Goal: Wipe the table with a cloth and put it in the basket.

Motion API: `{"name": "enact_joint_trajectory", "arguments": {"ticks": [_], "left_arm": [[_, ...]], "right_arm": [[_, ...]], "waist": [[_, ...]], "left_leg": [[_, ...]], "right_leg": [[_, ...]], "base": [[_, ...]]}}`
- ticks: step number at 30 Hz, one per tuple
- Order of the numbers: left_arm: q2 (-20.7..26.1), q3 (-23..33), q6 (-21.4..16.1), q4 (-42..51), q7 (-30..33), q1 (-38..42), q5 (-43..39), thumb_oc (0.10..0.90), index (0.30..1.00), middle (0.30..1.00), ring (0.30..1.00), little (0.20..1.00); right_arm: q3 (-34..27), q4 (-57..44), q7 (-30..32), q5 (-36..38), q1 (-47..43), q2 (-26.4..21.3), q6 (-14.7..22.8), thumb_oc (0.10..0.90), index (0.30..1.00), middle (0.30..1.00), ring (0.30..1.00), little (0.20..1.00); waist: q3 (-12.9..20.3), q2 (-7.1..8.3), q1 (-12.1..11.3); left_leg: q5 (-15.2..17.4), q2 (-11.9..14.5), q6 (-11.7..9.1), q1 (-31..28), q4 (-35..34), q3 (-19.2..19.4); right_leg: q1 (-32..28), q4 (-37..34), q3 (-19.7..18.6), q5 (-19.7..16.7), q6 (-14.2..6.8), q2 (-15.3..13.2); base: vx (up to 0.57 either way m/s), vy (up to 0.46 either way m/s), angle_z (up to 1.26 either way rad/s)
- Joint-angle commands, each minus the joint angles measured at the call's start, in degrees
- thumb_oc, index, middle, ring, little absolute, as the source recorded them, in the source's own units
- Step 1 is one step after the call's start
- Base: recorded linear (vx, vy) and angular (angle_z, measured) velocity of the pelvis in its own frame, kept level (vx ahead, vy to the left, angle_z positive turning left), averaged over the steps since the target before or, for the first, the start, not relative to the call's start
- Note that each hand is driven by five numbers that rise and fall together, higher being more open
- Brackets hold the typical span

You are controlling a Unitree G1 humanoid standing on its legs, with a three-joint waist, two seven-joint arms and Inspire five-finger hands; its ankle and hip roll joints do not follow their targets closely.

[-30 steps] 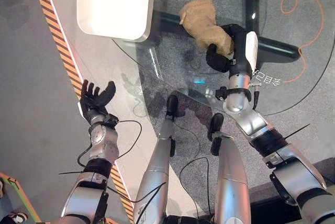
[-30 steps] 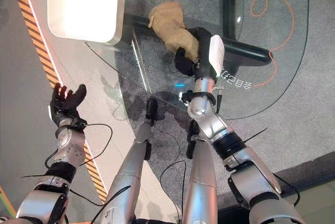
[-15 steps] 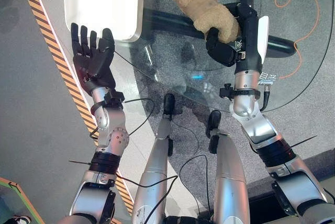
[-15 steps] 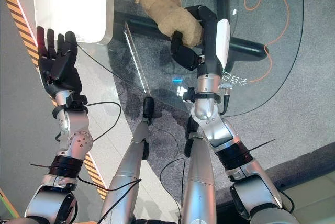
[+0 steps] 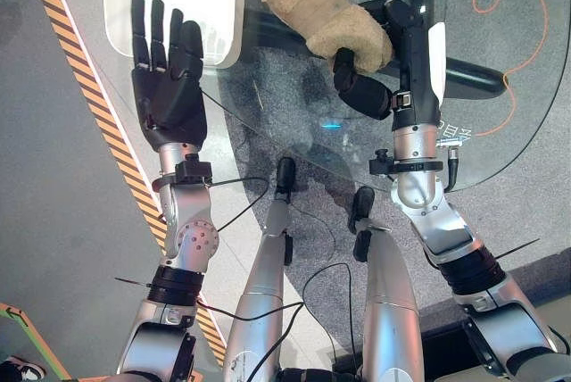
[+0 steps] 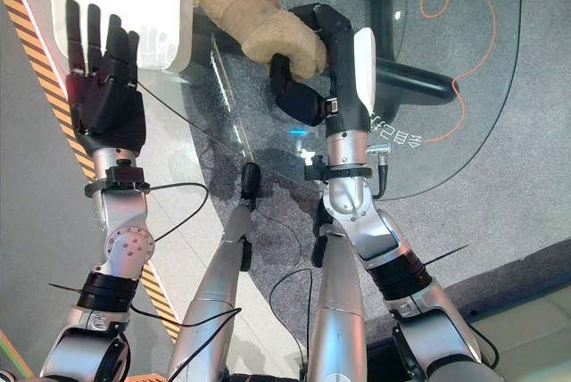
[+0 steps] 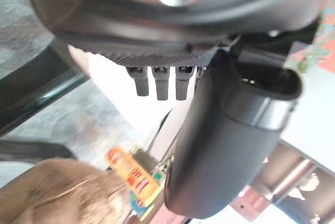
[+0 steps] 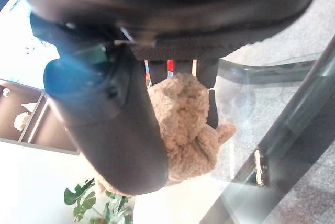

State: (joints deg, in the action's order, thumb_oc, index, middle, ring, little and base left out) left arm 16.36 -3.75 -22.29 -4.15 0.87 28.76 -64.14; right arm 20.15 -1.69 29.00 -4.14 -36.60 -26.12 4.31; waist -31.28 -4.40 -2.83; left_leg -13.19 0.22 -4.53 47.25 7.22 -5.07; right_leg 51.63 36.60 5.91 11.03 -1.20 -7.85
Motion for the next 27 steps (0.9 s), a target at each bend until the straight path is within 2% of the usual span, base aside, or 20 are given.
{"name": "enact_joint_trajectory", "arguments": {"ticks": [1,9,21,27], "left_arm": [[2.5,0.5,1.8,7.6,-7.7,2.2,-4.6,0.800,0.900,0.900,0.900,0.900],[2.5,-2.9,8.8,7.9,-10.3,4.6,-10.3,0.800,0.900,0.900,0.900,0.900],[2.4,-5.3,11.9,9.0,-9.1,5.6,-12.4,0.800,0.900,0.900,0.900,0.900],[2.0,-5.7,11.5,9.3,-9.6,5.7,-13.5,0.800,0.900,0.900,0.900,0.900]], "right_arm": [[-2.5,-13.9,-1.7,1.2,-4.9,1.9,10.5,0.100,0.300,0.300,0.300,0.200],[0.5,-14.9,-3.0,2.2,-7.0,1.9,10.0,0.100,0.300,0.300,0.300,0.200],[4.0,-16.8,-5.9,4.4,-8.9,1.8,8.6,0.100,0.300,0.300,0.300,0.200],[6.0,-17.5,-7.2,4.3,-9.5,2.2,7.3,0.100,0.300,0.300,0.300,0.200]], "waist": [[1.5,1.53,0.4],[1.5,1.68,0.8],[1.5,1.92,0.6],[1.5,2.06,0.4]], "left_leg": [[10.7,-1.0,2.4,-1.2,9.2,2.2],[10.3,-1.0,2.4,-1.7,8.3,2.5],[10.1,-1.1,2.4,-1.6,7.9,2.4],[10.0,-1.2,2.4,-1.5,7.9,2.4]], "right_leg": [[-4.2,-18.0,-1.4,-13.4,-5.8,-1.3],[-4.7,-19.4,-1.4,-14.3,-6.2,-1.5],[-5.0,-20.1,-1.0,-14.4,-6.3,-1.7],[-5.1,-20.3,-0.9,-14.3,-6.1,-1.6]], "base": [[0.00,0.000,0.00],[0.00,0.000,0.00],[0.00,0.000,0.00],[0.00,0.000,0.00]]}}
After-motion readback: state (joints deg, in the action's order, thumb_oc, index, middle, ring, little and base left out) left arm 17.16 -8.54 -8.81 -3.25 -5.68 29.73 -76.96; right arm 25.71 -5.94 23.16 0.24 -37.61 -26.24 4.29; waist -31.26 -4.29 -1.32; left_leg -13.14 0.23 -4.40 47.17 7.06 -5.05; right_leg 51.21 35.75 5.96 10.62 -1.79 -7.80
